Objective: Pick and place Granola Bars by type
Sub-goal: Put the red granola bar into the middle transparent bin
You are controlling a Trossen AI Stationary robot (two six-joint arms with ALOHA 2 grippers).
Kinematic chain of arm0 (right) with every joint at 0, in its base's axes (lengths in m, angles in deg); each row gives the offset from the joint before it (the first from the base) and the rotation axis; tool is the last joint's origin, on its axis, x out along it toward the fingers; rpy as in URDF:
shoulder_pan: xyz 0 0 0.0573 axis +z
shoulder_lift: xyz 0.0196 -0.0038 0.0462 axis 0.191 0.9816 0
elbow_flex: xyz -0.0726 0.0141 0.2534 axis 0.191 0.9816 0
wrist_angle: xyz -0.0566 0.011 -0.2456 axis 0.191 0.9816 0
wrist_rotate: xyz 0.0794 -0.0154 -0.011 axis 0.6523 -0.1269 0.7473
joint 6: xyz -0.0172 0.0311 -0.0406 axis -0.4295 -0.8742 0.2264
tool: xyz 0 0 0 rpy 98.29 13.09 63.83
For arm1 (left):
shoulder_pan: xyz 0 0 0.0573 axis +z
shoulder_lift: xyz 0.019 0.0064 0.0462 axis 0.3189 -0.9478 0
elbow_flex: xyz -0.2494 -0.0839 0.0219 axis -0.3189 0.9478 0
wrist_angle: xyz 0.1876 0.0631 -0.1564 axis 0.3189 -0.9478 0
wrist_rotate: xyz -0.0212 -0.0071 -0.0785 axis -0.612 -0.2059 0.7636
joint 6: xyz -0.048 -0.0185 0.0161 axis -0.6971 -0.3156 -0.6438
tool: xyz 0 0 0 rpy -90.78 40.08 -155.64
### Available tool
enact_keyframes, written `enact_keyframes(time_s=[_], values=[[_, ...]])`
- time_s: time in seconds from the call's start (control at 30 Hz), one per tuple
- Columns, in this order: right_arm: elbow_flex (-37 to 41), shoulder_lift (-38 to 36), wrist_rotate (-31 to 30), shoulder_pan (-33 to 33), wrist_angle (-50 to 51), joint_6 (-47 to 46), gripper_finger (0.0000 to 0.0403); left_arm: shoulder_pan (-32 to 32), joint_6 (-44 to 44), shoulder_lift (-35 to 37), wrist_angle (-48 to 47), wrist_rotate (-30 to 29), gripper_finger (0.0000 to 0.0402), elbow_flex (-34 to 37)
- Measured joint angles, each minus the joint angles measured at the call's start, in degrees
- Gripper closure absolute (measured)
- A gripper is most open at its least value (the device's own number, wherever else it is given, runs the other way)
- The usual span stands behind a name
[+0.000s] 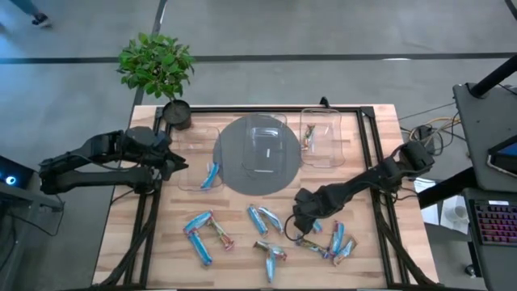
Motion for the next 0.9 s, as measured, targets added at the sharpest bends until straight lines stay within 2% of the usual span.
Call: enact_keyframes(time_s=[0.13, 0.3, 0.37, 0.47, 0.53, 0.63, 0.7, 0.77, 0.9], values=[[0.0, -3.2, 3.3, -2.3, -3.5, -2.2, 0.0269, 0.0, 0.8, 0.0, 0.0, 0.0, 0.0245, 0.0], [-0.2, -12.8, 2.6, -8.8, -9.8, 0.9, 0.0374, 0.0, 3.0, -0.1, -0.2, -0.8, 0.0245, 0.0], [-0.8, -16.4, 0.5, -12.0, -11.2, 2.1, 0.0387, 0.0, 3.1, -0.1, -0.2, -0.9, 0.0245, 0.0], [-4.4, -21.3, -3.5, -17.4, -12.4, 6.0, 0.0386, 0.0, 3.0, -0.1, -1.0, -0.9, 0.0245, 0.0], [-7.0, -22.4, -3.4, -20.8, -8.3, 11.1, 0.0384, 0.0, 2.5, 0.0, -2.3, -0.9, 0.0245, 0.1], [-10.4, -20.1, 5.0, -24.0, 4.9, 16.2, 0.0367, -0.1, 1.9, 0.0, -4.2, -0.9, 0.0245, 0.1], [-11.8, -17.5, 10.9, -23.3, 12.3, 19.1, 0.0346, -0.1, 1.6, 0.1, -4.8, -1.0, 0.0245, 0.3], [-12.3, -15.0, 15.0, -21.0, 15.4, 20.9, 0.0321, -0.1, 1.6, 0.3, -4.8, -1.5, 0.0245, 1.0], [-12.3, -11.0, 16.2, -13.4, 14.2, 21.2, 0.0273, -0.1, 1.7, 0.4, -4.7, -2.2, 0.0245, 3.0]])
